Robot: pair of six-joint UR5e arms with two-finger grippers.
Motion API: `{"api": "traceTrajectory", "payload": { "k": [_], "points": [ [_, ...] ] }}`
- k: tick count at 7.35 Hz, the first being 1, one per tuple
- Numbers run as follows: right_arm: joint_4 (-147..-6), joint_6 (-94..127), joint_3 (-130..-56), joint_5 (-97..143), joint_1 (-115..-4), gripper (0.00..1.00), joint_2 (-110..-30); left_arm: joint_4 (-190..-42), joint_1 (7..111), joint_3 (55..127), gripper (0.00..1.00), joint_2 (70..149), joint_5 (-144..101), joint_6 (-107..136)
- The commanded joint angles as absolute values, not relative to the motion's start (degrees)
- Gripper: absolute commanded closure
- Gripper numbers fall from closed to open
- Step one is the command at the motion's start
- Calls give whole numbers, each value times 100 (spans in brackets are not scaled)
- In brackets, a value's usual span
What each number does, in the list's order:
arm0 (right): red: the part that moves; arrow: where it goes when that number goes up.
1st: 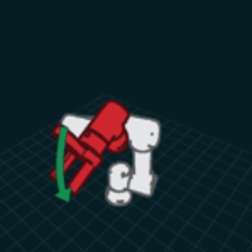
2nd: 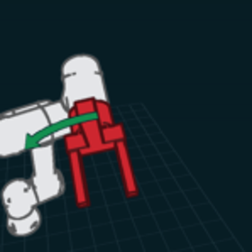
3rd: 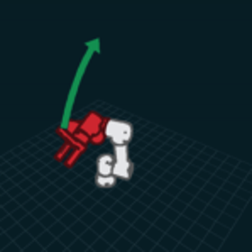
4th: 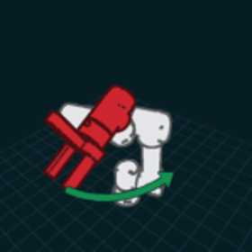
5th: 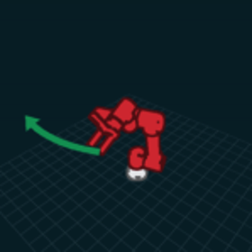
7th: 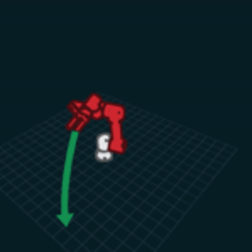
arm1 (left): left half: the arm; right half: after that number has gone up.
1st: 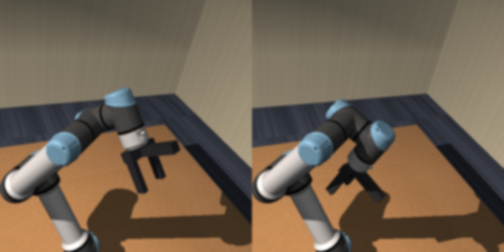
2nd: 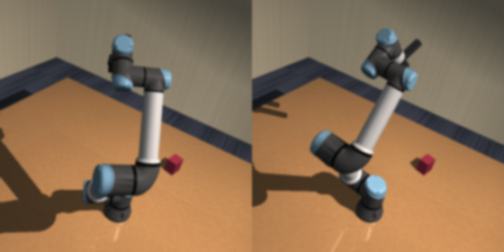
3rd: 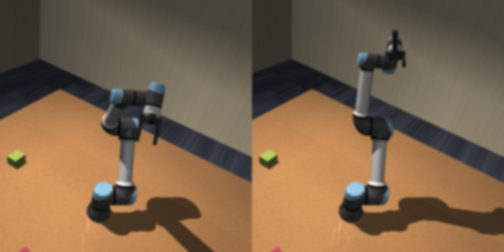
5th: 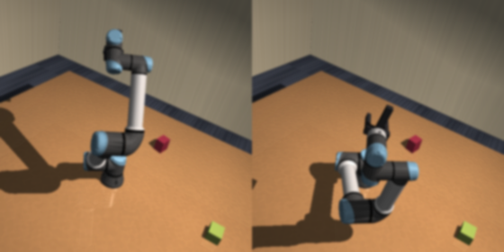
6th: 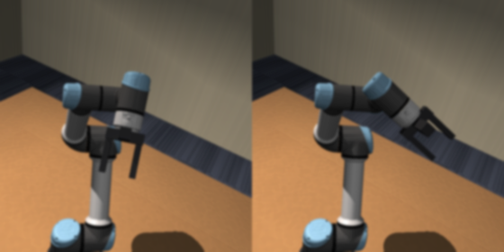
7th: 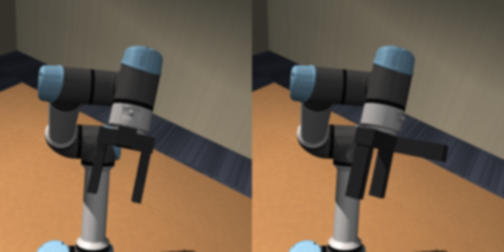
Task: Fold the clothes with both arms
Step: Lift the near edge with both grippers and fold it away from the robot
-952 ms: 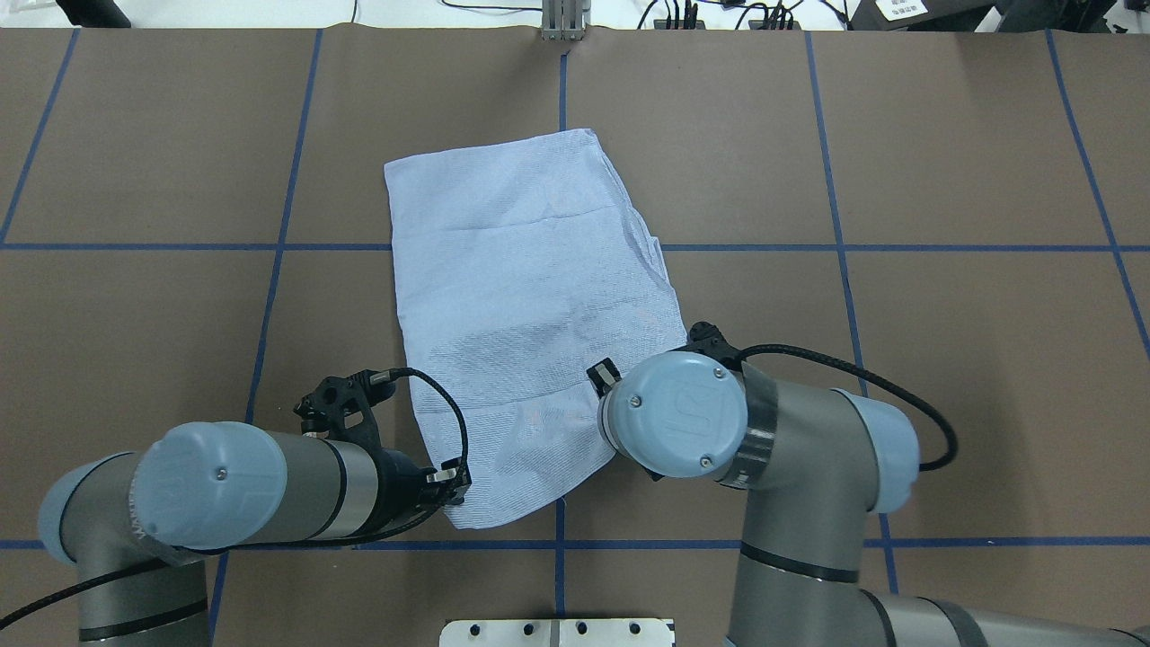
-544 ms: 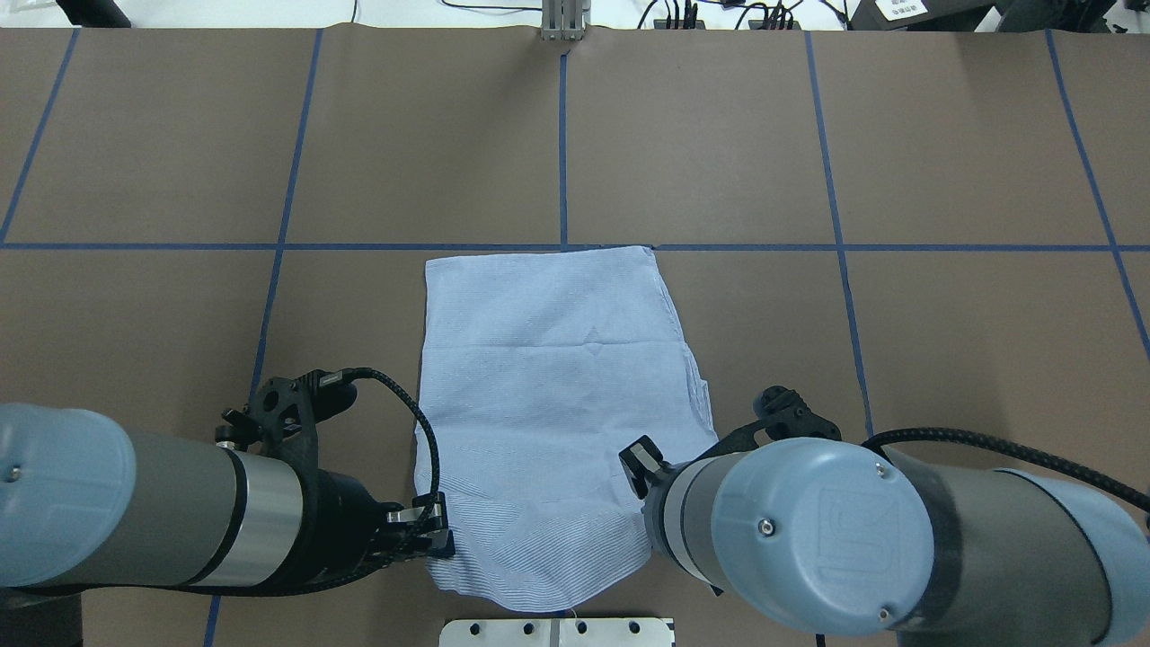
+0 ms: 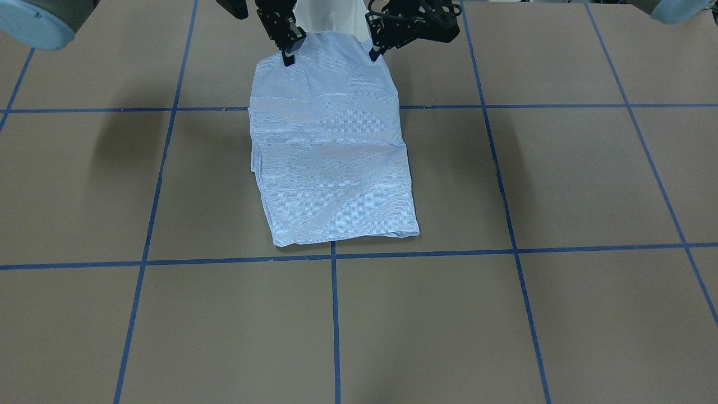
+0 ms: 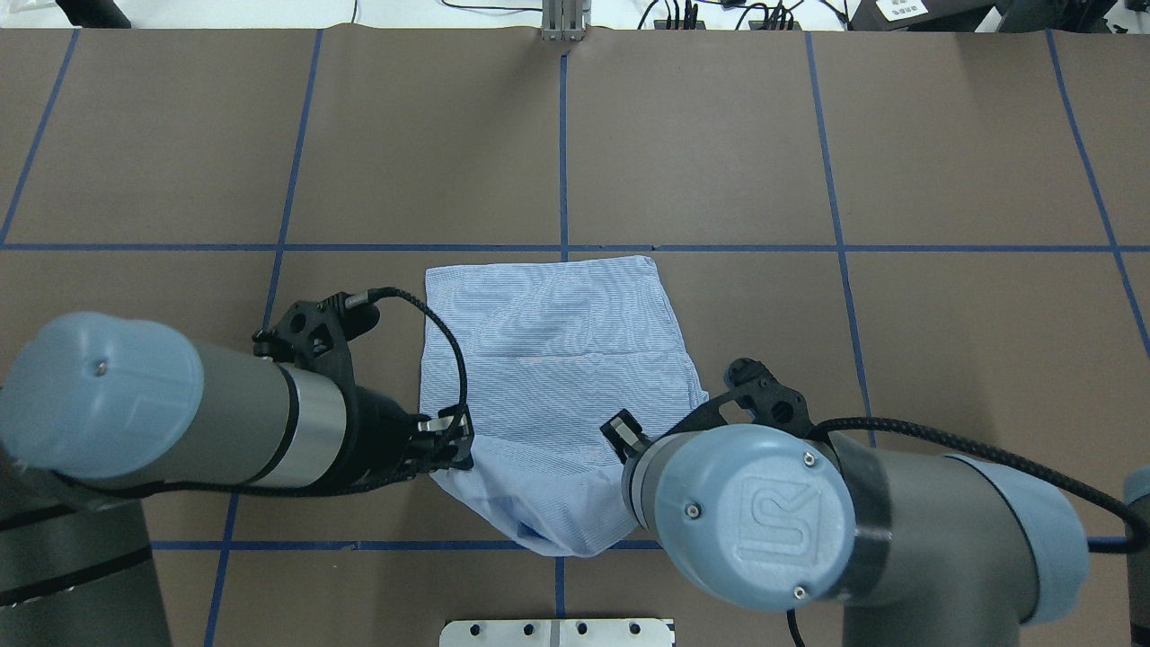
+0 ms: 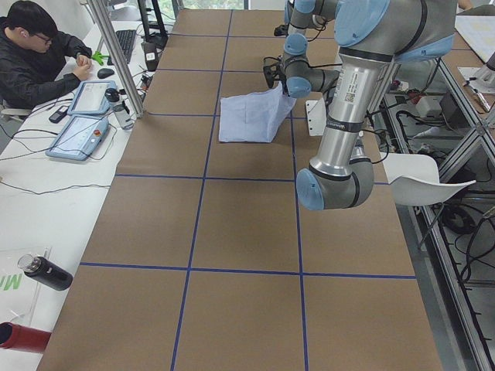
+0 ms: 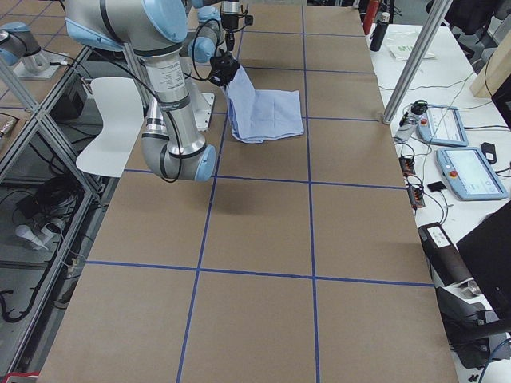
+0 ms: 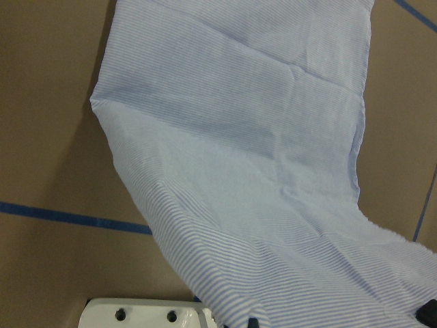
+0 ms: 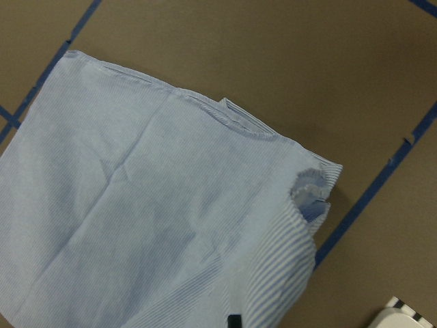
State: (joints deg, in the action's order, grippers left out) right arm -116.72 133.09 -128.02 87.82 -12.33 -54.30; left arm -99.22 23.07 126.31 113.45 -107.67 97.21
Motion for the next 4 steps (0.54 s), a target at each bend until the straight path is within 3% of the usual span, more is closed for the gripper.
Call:
{"api": "traceTrajectory", "payload": {
  "k": [1, 4],
  "points": [
    [-11279, 12808, -12299, 8701, -1676, 100, -5309, -9687, 2889, 12235, 100, 11566, -10767, 8987],
    [-10514, 12227, -11358, 8710, -2082, 100, -5309, -9580, 3234, 11455, 100, 11759, -10723, 8360]
  ]
}}
